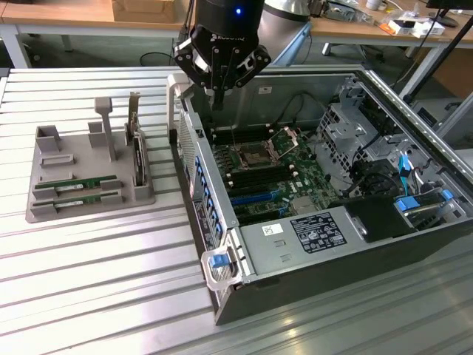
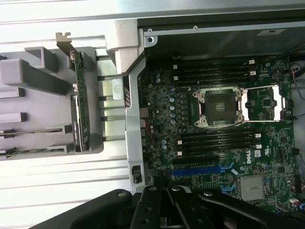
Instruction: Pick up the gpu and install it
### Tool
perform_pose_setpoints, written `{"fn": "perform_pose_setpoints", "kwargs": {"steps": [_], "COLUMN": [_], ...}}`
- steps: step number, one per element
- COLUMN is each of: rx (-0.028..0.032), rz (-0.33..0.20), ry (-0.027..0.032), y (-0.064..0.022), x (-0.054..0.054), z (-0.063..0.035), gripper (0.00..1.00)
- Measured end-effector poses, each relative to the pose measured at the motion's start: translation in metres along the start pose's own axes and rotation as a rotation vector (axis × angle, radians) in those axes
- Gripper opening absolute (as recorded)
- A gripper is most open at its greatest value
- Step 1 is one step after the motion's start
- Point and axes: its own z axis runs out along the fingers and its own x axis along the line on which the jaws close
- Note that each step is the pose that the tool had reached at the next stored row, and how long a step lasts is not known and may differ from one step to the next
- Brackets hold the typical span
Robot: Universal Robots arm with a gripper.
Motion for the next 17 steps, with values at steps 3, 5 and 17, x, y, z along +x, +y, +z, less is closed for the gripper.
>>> {"fn": "perform_pose_setpoints", "kwargs": {"steps": [3,5,17], "rx": [0.0000,0.0000,0.0000], "rz": [0.000,0.000,0.000], "ry": [0.0000,0.0000,0.0000], "y": [-0.0001,-0.0001,-0.0003], "x": [0.0009,0.0012,0.0046], "z": [0.0000,0.0000,-0.0001], "gripper": [0.10,0.10,0.10]}}
